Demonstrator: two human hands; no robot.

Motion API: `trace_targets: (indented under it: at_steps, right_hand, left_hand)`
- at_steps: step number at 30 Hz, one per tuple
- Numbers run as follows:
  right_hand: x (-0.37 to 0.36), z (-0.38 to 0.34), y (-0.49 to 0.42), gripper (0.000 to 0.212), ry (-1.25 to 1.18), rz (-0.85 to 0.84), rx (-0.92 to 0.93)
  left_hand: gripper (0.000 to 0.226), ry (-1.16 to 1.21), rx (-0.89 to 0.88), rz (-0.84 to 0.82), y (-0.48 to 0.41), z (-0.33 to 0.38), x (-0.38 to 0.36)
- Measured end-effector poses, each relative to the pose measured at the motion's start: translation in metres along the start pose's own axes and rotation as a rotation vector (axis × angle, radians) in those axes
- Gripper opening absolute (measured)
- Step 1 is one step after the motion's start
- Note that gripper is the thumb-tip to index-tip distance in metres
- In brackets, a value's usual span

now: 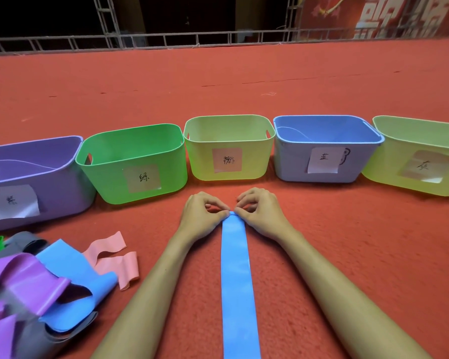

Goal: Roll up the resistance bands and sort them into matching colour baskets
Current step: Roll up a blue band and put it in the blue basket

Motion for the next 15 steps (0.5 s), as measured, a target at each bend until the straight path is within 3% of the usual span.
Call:
trace_targets:
  at_steps: [2, 5, 11, 15]
  right_hand:
    - [-0.0007, -0.0017, 0.0008, 0.003, -0.007, -0.014, 0.012]
    - [0.0001, -0.0028, 0.0028, 0.004, -0.043, -0.024, 0.009]
    - [0.0, -0.0074, 0.0071, 0.017, -0.089, -0.042, 0.033]
    - [-0.0013, -0.0047, 0.0072, 0.012, -0.131, -0.064, 0.019]
  left_hand:
    - [0.002, -0.002, 0.002, 0.007, -0.0001, -0.0033, -0.0004]
    - [0.02, -0.01, 0.0, 0.045, -0.0002, -0.0082, 0.0]
    - [0.021, -0.027, -0.002, 0.04, 0.005, -0.0045, -0.0001]
    - [0.024, -0.038, 0.007, 0.051, 0.0081, -0.0031, 0.0015]
Point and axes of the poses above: each hand's wrist, its own y-axis away from the middle knuckle, its own x-axis out of the back of the hand, z = x × y, the point moved 10 cm from there along -y, towards the middle knuckle, and after that the axes turned 8 degrees about -z, right-handed, at the moved point
